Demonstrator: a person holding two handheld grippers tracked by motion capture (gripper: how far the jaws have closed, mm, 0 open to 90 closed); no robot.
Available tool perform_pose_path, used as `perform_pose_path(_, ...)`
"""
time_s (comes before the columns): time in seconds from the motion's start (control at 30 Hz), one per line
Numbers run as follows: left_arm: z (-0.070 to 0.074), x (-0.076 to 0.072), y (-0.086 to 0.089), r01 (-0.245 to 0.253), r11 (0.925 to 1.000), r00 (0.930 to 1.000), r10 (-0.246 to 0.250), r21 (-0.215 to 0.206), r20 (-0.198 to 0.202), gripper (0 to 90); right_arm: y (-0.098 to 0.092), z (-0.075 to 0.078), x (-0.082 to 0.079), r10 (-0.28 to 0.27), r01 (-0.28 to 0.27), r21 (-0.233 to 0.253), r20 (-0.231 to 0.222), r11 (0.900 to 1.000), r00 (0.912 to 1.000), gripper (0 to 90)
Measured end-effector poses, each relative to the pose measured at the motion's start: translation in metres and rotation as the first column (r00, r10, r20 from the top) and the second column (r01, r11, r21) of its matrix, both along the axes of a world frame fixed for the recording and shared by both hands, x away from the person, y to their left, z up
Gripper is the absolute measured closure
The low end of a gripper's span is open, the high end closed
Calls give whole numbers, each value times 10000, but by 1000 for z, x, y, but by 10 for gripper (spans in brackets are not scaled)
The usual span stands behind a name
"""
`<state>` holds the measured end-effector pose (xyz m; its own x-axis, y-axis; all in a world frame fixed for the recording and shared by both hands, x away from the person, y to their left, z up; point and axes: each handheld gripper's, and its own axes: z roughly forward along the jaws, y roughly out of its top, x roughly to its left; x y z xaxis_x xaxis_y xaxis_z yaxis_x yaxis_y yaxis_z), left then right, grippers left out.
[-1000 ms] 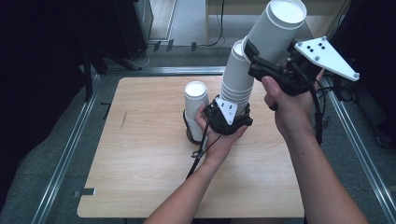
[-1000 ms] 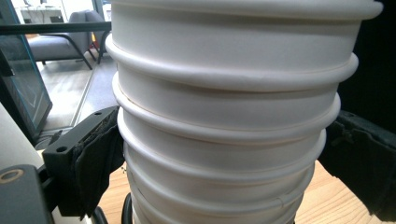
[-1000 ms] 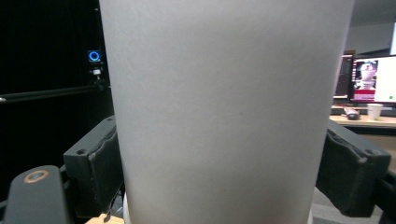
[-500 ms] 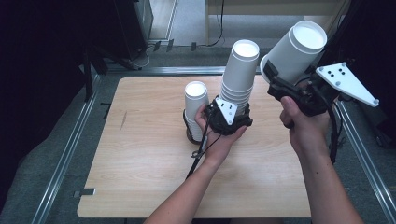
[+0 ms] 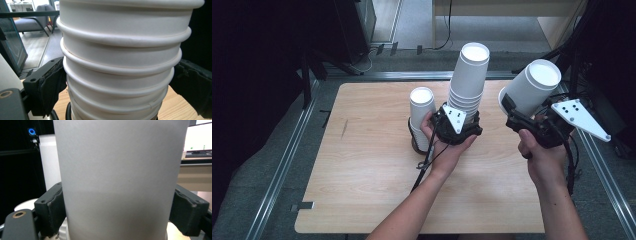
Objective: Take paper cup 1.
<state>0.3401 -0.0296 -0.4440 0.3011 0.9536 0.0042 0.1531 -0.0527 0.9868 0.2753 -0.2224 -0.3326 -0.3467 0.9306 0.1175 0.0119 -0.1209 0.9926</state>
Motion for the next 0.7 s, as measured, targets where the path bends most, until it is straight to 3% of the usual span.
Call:
perform_pose_path(0.13, 0, 0, 0, 7, 10000, 10000, -7, -6, -50, 35, -1, -11, -2, -60, 58, -199, -72, 9998, 10000, 129)
perform_pose_path(0.17, 1, 0, 0, 11, 10000, 10000, -11, -26, -86, 35, -1, -20, -4, -22, 17, -317, -170, 9995, 9999, 129)
perform_pose_path(0.3, 2, -2, 1, 54, 10000, 9998, -53, 33, -204, 37, -1, -32, -7, 11, -21, -279, -347, 9996, 9994, 128)
perform_pose_path(0.37, 3, -3, 3, 122, 9999, 9991, -123, -33, -414, 38, -2, -50, -9, -48, 33, -249, -607, 9997, 9981, 128)
perform_pose_path(0.4, 3, -3, 3, 122, 9999, 9991, -123, -33, -414, 37, -2, -50, -9, -48, 33, -249, -607, 9997, 9981, 128)
perform_pose_path(0.5, 6, -6, 5, 374, 9991, 9975, -383, -178, -593, 21, -5, -70, -8, -174, 147, -268, -1029, 9995, 9945, 128)
perform_pose_path(0.7, 10, -16, 11, 739, 9971, 9958, -746, -156, -523, 14, -11, -87, -9, -337, 311, -222, -1310, 9993, 9908, 128)
